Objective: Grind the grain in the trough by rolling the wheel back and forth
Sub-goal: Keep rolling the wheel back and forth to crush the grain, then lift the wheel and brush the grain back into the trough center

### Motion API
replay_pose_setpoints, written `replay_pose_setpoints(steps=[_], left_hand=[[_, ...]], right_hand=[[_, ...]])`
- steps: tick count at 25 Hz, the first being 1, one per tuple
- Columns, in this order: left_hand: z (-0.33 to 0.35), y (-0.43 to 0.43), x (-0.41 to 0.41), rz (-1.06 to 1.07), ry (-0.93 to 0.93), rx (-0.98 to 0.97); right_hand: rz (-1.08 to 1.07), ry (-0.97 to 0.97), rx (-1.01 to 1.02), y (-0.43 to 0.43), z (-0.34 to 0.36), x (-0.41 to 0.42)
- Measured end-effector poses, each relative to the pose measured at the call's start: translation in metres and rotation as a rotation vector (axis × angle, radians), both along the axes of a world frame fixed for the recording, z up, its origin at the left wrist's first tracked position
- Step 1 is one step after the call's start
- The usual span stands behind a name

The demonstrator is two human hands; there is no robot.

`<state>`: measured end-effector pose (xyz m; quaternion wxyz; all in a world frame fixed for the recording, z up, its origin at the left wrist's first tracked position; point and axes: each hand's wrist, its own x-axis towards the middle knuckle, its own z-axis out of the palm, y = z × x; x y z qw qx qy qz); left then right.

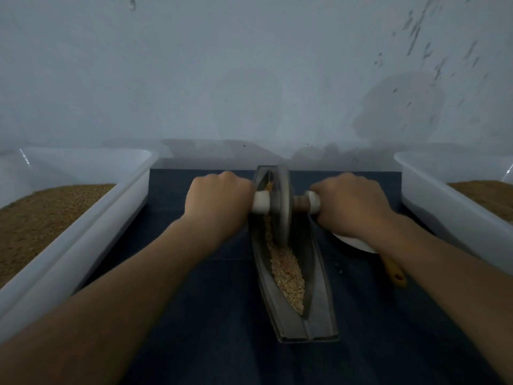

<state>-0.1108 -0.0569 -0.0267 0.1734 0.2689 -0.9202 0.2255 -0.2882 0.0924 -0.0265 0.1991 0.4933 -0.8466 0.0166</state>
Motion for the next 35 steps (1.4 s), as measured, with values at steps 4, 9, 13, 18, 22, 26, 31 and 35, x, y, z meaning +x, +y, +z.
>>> replay_pose_setpoints(steps=[4, 9, 13, 18, 22, 26, 31, 35], left_hand=[[0.012, -0.024, -0.028, 0.041, 0.027, 0.016], [-0.007, -0.001, 0.003, -0.004, 0.092, 0.029], [-0.015, 0.022, 0.03, -0.022, 0.112, -0.011], [-0.02, 0.031, 0.038, -0.003, 0.173, 0.084], [-0.031, 0.024, 0.044, 0.032, 0.338, 0.292], [-0.025, 0.019, 0.042, 0.025, 0.617, 0.679], [-0.029, 0.006, 0.044, 0.065, 0.86, 0.934], [-0.037, -0.002, 0.044, 0.077, 0.932, 1.026]], right_hand=[[-0.018, -0.063, 0.033, -0.039, 0.011, -0.023], [0.037, 0.052, -0.02, -0.004, 0.004, 0.003], [0.039, 0.079, -0.008, 0.027, 0.002, 0.025], [0.129, 0.059, -0.043, 0.042, 0.015, 0.043], [0.16, -0.195, -0.344, 0.099, 0.024, 0.068], [-0.213, -0.351, -0.163, 0.167, 0.0, 0.082], [-0.173, -0.326, -0.009, 0.168, -0.023, 0.068], [-0.155, -0.291, 0.0, 0.161, -0.031, 0.057]])
